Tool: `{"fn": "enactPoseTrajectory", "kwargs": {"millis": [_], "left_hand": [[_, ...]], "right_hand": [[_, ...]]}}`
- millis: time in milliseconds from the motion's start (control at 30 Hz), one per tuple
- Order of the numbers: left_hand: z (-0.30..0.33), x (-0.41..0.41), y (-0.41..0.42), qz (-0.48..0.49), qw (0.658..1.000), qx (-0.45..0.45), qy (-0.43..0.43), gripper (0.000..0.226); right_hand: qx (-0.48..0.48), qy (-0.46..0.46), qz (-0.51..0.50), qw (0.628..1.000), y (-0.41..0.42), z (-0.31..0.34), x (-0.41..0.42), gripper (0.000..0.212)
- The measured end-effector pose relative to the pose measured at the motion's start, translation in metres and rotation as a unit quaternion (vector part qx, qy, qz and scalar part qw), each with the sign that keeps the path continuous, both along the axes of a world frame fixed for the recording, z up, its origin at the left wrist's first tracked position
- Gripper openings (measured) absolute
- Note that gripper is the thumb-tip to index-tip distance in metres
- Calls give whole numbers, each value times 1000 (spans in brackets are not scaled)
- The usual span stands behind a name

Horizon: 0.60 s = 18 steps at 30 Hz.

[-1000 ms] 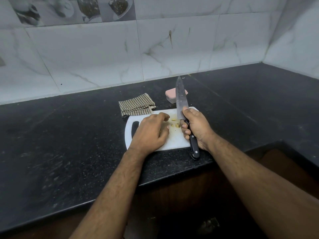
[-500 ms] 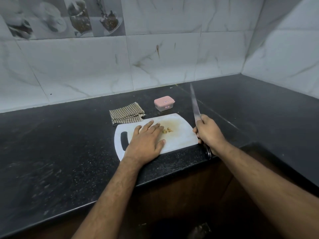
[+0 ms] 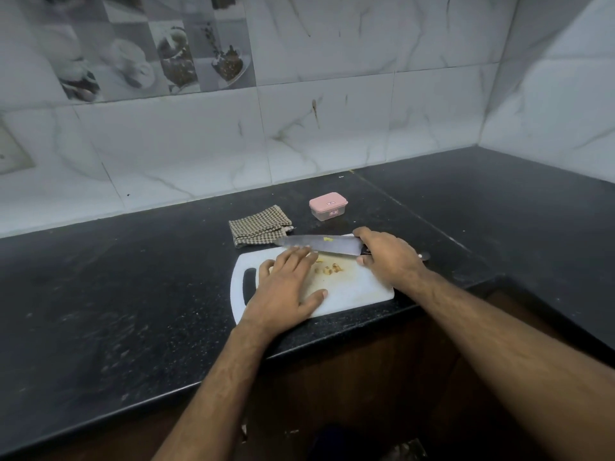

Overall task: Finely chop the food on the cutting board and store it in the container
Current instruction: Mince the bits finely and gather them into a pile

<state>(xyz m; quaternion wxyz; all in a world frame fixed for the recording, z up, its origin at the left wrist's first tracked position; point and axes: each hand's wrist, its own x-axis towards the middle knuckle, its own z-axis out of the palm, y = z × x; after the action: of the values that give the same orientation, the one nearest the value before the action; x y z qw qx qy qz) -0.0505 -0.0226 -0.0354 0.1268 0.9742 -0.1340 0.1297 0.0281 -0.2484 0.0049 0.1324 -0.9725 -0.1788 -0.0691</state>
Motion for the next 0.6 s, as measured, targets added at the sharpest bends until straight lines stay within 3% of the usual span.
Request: {"fn": "enactPoseTrajectory", "kwargs": {"millis": [300,600], "left_hand": [[1,-1,-3,74,997,-30,-6,93],[2,3,0,150,983,-79,-67,65]], "right_hand": [[51,23,90,994,28,-10,30,56],[135,-70,57,987,27,-30,24,59]]}}
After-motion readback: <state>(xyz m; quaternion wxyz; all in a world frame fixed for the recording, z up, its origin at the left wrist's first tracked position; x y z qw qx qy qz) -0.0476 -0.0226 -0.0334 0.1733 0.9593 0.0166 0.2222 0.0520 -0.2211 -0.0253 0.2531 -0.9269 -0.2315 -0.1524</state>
